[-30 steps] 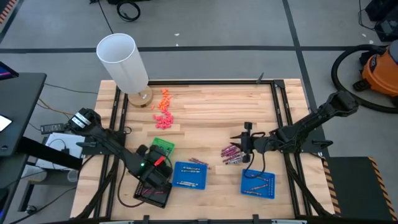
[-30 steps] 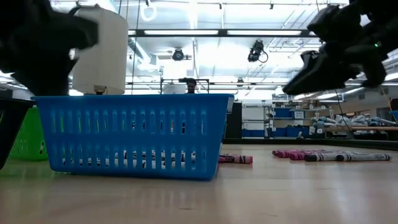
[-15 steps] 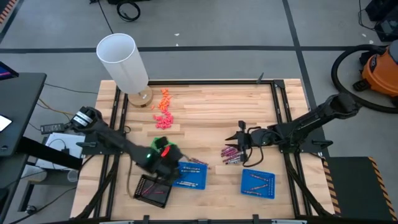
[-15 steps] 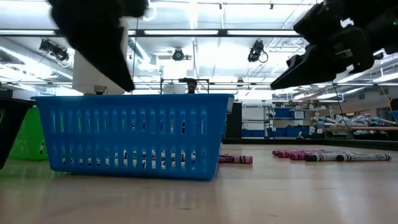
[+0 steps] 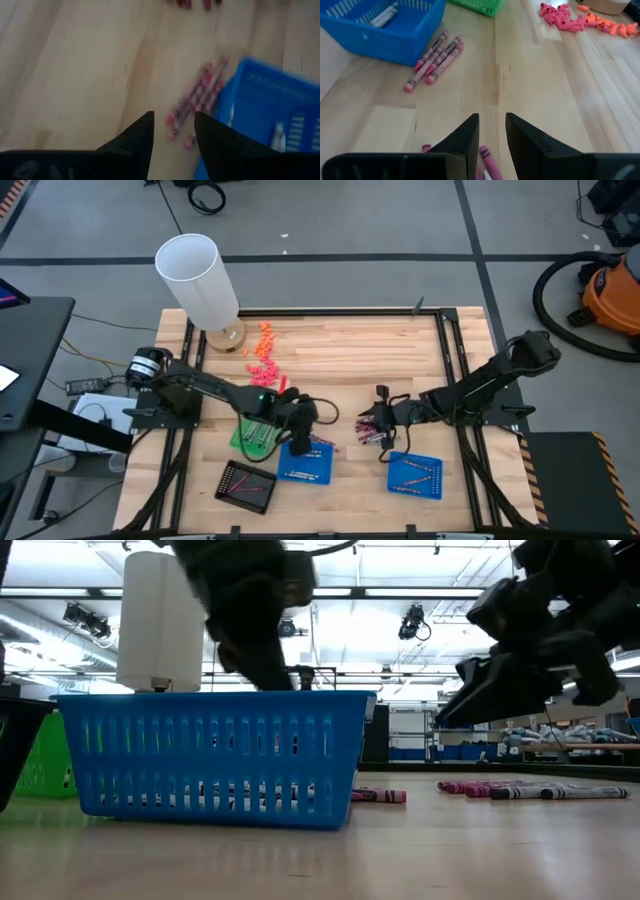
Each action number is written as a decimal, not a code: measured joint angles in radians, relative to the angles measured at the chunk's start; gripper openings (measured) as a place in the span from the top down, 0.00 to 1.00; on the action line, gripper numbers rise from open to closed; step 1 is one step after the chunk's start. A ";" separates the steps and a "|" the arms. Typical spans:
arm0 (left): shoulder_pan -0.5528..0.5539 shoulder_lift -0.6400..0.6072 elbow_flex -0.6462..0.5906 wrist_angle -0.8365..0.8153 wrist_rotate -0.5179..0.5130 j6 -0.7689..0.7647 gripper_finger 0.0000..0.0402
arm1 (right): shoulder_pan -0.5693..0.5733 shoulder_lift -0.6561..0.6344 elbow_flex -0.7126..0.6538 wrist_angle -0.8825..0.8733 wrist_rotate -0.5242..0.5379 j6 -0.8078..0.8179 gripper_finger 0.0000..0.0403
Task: Sort crayons
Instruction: Put the pink crayon into the right blue basket
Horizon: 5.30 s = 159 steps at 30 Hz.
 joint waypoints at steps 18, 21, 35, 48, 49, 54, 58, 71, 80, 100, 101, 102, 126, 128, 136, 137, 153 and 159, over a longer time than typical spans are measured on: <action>0.132 0.275 0.373 -0.270 0.235 0.175 0.62 | 0.098 -0.007 0.000 -0.095 0.099 -0.051 0.74; 0.140 0.301 0.408 -0.286 0.240 0.203 0.62 | 0.110 -0.006 0.000 -0.101 0.119 -0.052 0.74; 0.117 0.305 0.412 -0.310 0.312 0.361 0.62 | 0.115 -0.009 0.000 -0.109 0.153 -0.051 0.74; 0.119 0.338 0.411 -0.349 0.197 0.348 0.62 | 0.115 -0.009 0.000 -0.109 0.152 -0.050 0.74; 0.120 0.350 0.411 -0.344 0.204 0.352 0.62 | 0.115 -0.010 0.000 -0.108 0.149 -0.048 0.74; 0.099 0.395 0.411 -0.347 0.280 0.393 0.62 | 0.115 -0.010 0.000 -0.107 0.146 -0.044 0.74; 0.073 0.404 0.412 -0.343 0.303 0.444 0.62 | 0.115 -0.010 0.000 -0.103 0.145 -0.044 0.74; 0.064 0.404 0.412 -0.320 0.189 0.461 0.62 | 0.115 -0.010 0.000 -0.101 0.145 -0.044 0.74; 0.080 0.420 0.412 -0.306 0.210 0.465 0.62 | 0.115 -0.009 0.000 -0.102 0.143 -0.043 0.74; 0.108 0.451 0.417 -0.382 0.163 0.422 0.62 | 0.115 -0.009 0.000 -0.093 0.124 -0.043 0.74; 0.114 0.451 0.417 -0.390 0.162 0.422 0.62 | 0.115 -0.009 0.000 -0.093 0.124 -0.044 0.74; 0.121 0.451 0.416 -0.396 0.160 0.421 0.62 | 0.115 -0.009 0.000 -0.093 0.124 -0.044 0.74; 0.180 0.455 0.542 -0.463 0.188 0.466 0.62 | 0.115 -0.009 0.000 -0.093 0.125 -0.046 0.74; 0.183 0.455 0.542 -0.441 0.193 0.467 0.62 | 0.115 -0.009 0.000 -0.093 0.125 -0.046 0.74; 0.196 0.455 0.542 -0.410 0.069 0.511 0.62 | 0.115 -0.009 0.000 -0.093 0.124 -0.045 0.74; 0.199 0.455 0.542 -0.394 0.068 0.513 0.62 | 0.115 -0.009 0.000 -0.093 0.123 -0.045 0.74; 0.238 0.530 0.547 -0.341 0.060 0.563 0.62 | 0.115 -0.009 0.000 -0.101 0.122 -0.043 0.74; 0.255 0.530 0.547 -0.350 0.131 0.570 0.68 | 0.115 -0.009 0.000 -0.102 0.123 -0.043 0.74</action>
